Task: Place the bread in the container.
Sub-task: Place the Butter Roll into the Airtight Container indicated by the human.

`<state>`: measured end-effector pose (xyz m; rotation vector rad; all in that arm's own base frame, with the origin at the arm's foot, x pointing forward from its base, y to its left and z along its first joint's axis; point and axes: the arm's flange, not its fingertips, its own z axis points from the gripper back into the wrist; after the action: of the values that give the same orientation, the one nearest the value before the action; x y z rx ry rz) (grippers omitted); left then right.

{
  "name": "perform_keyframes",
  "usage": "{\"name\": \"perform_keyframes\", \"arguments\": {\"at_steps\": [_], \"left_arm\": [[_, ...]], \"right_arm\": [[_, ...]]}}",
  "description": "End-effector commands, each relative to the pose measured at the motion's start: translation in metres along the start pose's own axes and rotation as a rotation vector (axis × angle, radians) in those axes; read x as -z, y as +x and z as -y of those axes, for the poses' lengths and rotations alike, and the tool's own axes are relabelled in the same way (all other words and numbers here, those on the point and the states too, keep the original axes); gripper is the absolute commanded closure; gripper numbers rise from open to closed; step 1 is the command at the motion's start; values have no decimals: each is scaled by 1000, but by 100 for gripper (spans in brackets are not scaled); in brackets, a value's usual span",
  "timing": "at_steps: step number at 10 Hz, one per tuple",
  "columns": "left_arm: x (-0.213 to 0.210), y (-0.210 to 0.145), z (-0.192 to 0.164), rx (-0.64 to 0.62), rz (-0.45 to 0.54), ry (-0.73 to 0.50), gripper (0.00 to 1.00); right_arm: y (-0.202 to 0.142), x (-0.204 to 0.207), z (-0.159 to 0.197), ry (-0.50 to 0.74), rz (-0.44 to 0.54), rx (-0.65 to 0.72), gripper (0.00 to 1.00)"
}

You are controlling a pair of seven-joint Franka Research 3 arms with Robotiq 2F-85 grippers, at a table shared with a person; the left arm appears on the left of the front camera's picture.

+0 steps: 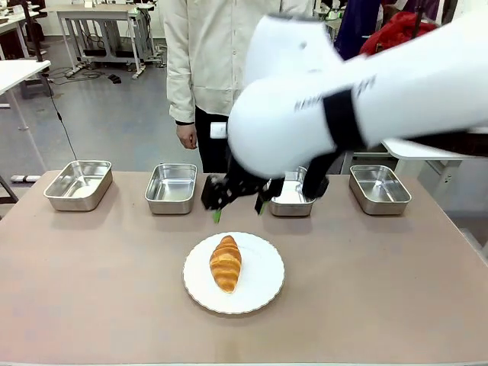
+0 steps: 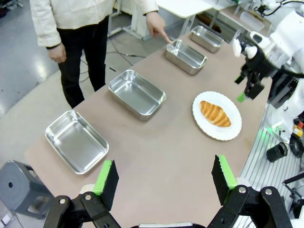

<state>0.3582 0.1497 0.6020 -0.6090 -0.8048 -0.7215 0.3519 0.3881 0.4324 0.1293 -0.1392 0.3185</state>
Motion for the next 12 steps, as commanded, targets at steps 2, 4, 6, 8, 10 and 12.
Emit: {"name": "perform_keyframes", "arguments": {"at_steps": [2, 4, 6, 8, 10, 12], "left_arm": [[-1, 0, 2, 14, 14, -11, 0], [-1, 0, 2, 14, 14, -11, 0], [-1, 0, 2, 14, 14, -11, 0], [-1, 0, 2, 14, 14, -11, 0], [-1, 0, 2, 14, 14, -11, 0], [-1, 0, 2, 14, 14, -11, 0]], "right_arm": [[-5, 49, -38, -99, -6, 131, 0], [-16, 68, -44, -142, -21, 167, 0], [-26, 87, -47, -145, -10, 196, 0], [-33, 101, -45, -171, 0, 258, 0], [-34, 110, -39, -181, 20, 295, 0], [-32, 124, -36, -179, 37, 326, 0]]}}
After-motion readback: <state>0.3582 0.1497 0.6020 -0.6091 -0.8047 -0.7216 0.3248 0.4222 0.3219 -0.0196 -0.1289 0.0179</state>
